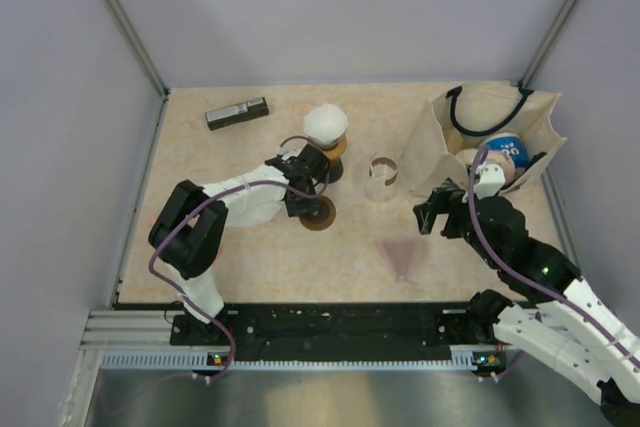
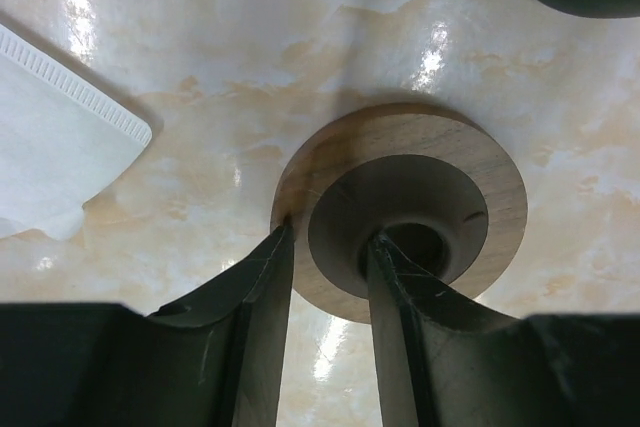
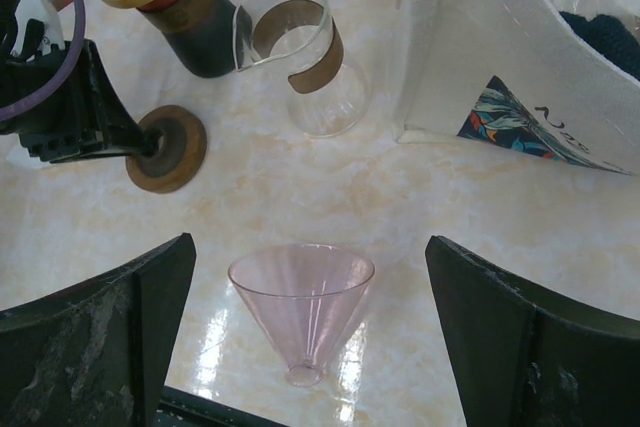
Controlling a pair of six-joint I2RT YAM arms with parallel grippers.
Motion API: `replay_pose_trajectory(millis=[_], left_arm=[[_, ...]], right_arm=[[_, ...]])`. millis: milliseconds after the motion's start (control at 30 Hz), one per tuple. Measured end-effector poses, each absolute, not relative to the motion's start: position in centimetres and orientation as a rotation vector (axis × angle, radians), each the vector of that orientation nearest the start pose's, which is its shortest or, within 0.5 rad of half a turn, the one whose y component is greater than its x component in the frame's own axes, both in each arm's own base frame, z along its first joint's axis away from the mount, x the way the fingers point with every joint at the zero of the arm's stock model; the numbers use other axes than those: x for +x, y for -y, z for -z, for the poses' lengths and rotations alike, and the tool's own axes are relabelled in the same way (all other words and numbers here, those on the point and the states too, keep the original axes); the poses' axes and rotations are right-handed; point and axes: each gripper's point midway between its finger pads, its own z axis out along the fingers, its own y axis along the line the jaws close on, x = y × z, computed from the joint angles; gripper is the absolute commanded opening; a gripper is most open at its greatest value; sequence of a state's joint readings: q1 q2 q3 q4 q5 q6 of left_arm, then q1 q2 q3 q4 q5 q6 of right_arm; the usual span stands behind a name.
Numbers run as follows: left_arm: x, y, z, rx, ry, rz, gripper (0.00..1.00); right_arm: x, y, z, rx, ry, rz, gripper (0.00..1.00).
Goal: Place the coffee filter in the dripper
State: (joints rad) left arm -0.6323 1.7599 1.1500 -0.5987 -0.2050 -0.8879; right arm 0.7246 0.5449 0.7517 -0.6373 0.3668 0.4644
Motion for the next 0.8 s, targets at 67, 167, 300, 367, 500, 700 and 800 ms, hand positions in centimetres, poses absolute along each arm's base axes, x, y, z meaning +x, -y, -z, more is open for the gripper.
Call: replay_pose_trajectory(millis=[67,167,300,367,500,700,800], left_arm=[[30.1,21.5,-3.5,-0.393,-2.706,0.096,0.38],[30.1,21.6,-3.5,-0.383,-2.704,0.041,0.34],[30.1,21.9,-3.4,-0.373,-2.696,-0.004,0.15],[30.1,22.0,-3.5,-0.371,-2.693,-0.005,0.05],[30.1,21.9,-3.6,-0.369,-2.693,-0.015,0.00],[29.5,21.3,-4.2,-0.363,-2.692,-0.023,0.00],[28.5,20.5,-4.9,-0.353,-2.685,-0.012,0.00]], right_arm=[[20.1,-11.7,-22.2,-0.024,-1.996,-0.405,0.99],[20.1,-11.7,-22.1,-0.025,-2.000,-0.402,0.99],[20.1,-11.7,-22.1,-0.023,-1.999,-0.400,0.99],[20.1,-11.7,-22.1,-0.023,-1.998,-0.401,0.99],[20.1,-11.7,-22.1,-0.023,-1.998,-0.400,0.99],[20.1,-11.7,-22.1,-0.023,-1.998,-0.400,0.99],[20.1,-11.7,-22.1,-0.024,-1.998,-0.401,0.99]])
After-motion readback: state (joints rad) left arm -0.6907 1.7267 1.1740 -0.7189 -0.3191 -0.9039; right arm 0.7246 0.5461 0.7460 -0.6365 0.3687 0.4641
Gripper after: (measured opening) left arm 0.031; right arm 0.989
